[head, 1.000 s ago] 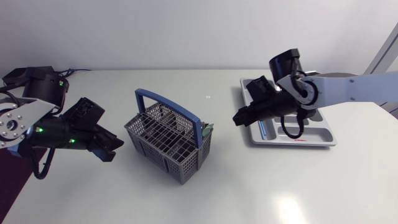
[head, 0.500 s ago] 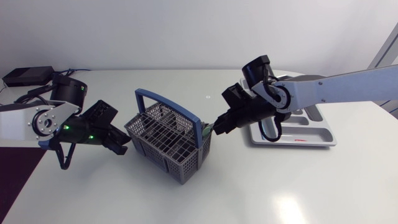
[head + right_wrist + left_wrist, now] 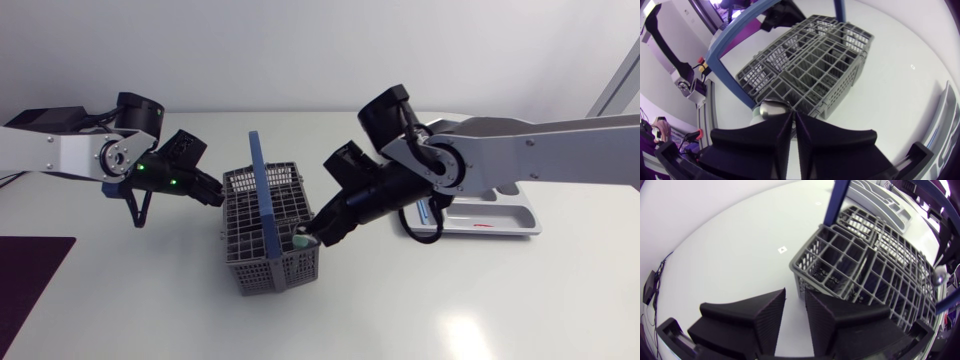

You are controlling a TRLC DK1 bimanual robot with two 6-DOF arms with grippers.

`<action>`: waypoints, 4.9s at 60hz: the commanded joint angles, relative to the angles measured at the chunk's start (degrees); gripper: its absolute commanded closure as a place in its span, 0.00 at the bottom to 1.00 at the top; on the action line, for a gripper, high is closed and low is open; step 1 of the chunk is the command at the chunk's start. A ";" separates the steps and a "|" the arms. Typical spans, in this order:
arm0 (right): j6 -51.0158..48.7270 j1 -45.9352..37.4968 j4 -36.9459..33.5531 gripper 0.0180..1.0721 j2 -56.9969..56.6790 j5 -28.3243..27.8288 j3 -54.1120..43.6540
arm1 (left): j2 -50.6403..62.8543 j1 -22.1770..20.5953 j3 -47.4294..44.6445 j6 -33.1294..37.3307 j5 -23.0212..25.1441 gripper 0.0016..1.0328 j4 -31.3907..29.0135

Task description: Unload the cutlery basket into the drawer organizer.

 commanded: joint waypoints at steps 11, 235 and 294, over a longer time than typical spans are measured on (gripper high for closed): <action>1.82 1.64 -1.06 0.88 -2.95 -0.30 -1.40 | 6.87 -0.40 6.59 -1.80 0.64 0.70 1.11; 0.86 -8.46 8.08 0.85 2.15 0.67 -5.01 | -5.70 3.03 -3.08 7.61 6.18 0.67 -3.81; -6.17 -10.49 7.38 0.05 -19.47 4.71 -16.96 | -40.59 8.57 -19.95 32.04 15.58 0.05 -10.23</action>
